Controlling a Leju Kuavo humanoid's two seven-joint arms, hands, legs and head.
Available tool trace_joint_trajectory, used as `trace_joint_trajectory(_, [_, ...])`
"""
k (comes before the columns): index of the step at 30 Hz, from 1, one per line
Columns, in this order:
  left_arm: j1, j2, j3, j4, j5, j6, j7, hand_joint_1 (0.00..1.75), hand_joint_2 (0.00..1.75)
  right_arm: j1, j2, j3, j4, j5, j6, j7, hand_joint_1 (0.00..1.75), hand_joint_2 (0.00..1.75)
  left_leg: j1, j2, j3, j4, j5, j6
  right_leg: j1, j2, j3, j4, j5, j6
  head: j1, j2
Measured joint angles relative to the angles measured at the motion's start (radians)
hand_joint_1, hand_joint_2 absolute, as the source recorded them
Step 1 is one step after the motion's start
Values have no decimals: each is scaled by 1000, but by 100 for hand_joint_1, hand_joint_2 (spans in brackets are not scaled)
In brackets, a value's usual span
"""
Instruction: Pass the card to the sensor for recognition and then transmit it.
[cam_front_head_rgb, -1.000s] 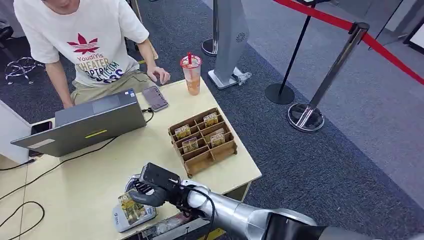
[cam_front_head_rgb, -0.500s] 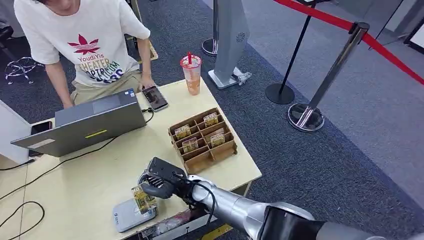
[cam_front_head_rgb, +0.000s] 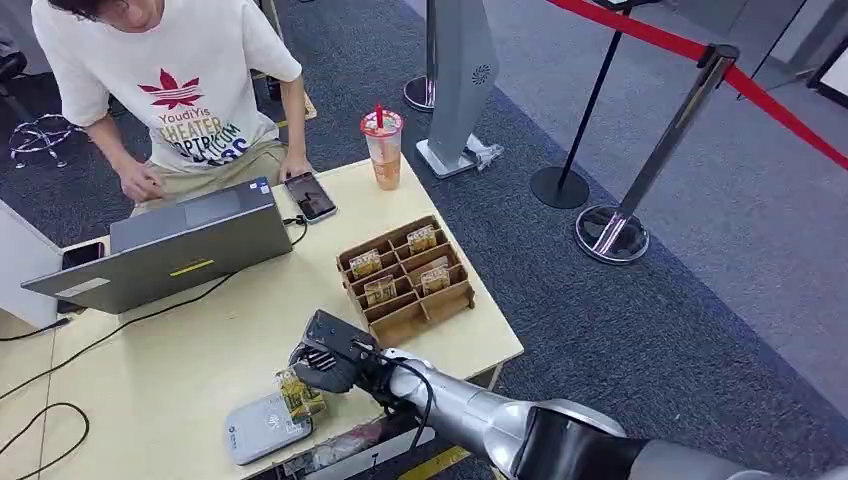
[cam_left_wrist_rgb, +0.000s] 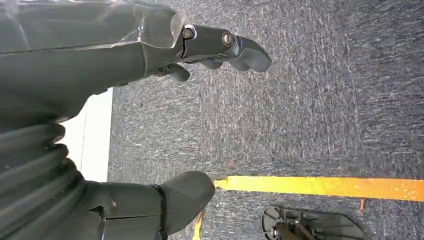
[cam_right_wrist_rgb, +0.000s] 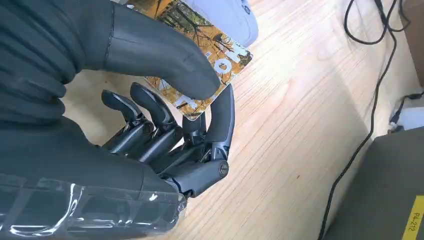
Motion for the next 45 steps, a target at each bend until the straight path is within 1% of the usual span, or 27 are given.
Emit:
trace_joint_trajectory(11, [0,-1,-6,0,0,2,0,0,175,4,25,1,0,5,27,22,175,175,0,0,0,0,0,0,0,0,0,0,0,0,0,0])
trace_joint_trajectory(21, [0,-1,-14,0,-2,5,7,0,175,7,45,6,3,6,32,32,175,175,0,0,0,0,0,0,0,0,0,0,0,0,0,0])
trace_joint_trajectory(30, [0,-1,-15,0,-4,5,7,0,175,6,57,9,18,19,10,48,175,175,0,0,0,0,0,0,0,0,0,0,0,0,0,0])
trace_joint_trajectory(37, [-3,-1,-16,0,-9,8,10,0,175,-7,65,10,67,24,-10,65,175,175,0,0,0,0,0,0,0,0,0,0,0,0,0,0])
trace_joint_trajectory(45, [-10,-1,-17,0,-9,10,16,0,175,-21,70,10,117,22,-15,77,175,175,0,0,0,0,0,0,0,0,0,0,0,0,0,0])
